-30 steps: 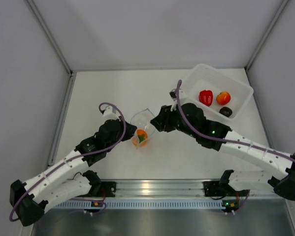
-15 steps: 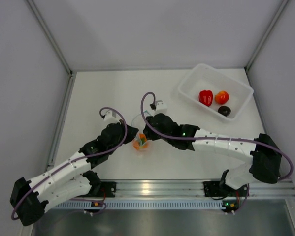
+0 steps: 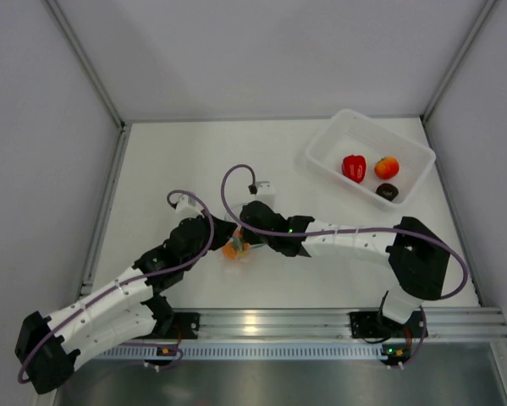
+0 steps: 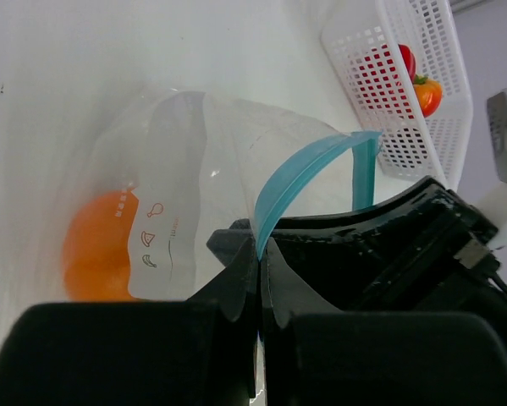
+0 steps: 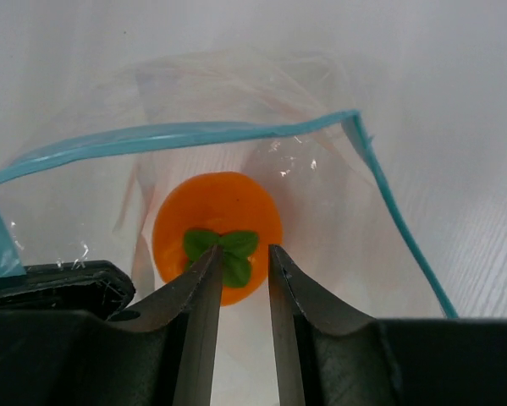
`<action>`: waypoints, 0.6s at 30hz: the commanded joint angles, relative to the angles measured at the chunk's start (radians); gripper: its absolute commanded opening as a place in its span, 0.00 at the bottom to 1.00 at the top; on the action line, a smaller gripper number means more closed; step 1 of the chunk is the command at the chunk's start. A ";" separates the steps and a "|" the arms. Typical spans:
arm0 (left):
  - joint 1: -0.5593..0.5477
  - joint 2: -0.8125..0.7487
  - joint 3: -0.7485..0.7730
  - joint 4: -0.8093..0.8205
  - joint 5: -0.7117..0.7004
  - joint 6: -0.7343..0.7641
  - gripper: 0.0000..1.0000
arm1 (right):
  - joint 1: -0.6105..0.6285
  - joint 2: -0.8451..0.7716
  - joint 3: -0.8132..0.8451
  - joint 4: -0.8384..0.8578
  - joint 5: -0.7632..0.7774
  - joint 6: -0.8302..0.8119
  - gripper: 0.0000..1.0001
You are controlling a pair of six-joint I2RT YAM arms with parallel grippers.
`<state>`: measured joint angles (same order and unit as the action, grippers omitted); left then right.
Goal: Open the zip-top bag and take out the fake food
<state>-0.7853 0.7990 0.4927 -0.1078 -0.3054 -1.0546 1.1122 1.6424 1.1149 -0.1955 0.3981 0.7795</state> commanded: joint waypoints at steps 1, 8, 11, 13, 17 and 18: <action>0.000 -0.041 -0.028 0.057 -0.040 -0.025 0.00 | 0.034 0.039 0.003 0.114 -0.019 0.066 0.29; -0.002 -0.079 -0.077 0.056 -0.067 -0.044 0.00 | 0.040 0.103 -0.049 0.267 -0.058 0.098 0.37; 0.000 -0.096 -0.089 0.053 -0.074 -0.035 0.00 | 0.040 0.109 -0.078 0.340 -0.068 0.084 0.44; 0.000 -0.104 -0.091 0.049 -0.074 -0.022 0.00 | 0.040 0.114 -0.101 0.401 -0.084 0.063 0.45; 0.001 -0.112 -0.079 0.034 -0.058 -0.002 0.00 | 0.038 0.128 -0.141 0.499 -0.142 0.040 0.54; 0.001 -0.113 -0.072 0.016 -0.057 0.008 0.00 | 0.040 0.128 -0.147 0.514 -0.146 0.041 0.54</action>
<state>-0.7837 0.6998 0.4038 -0.1108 -0.3653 -1.0706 1.1294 1.7546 0.9836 0.1417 0.3111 0.8383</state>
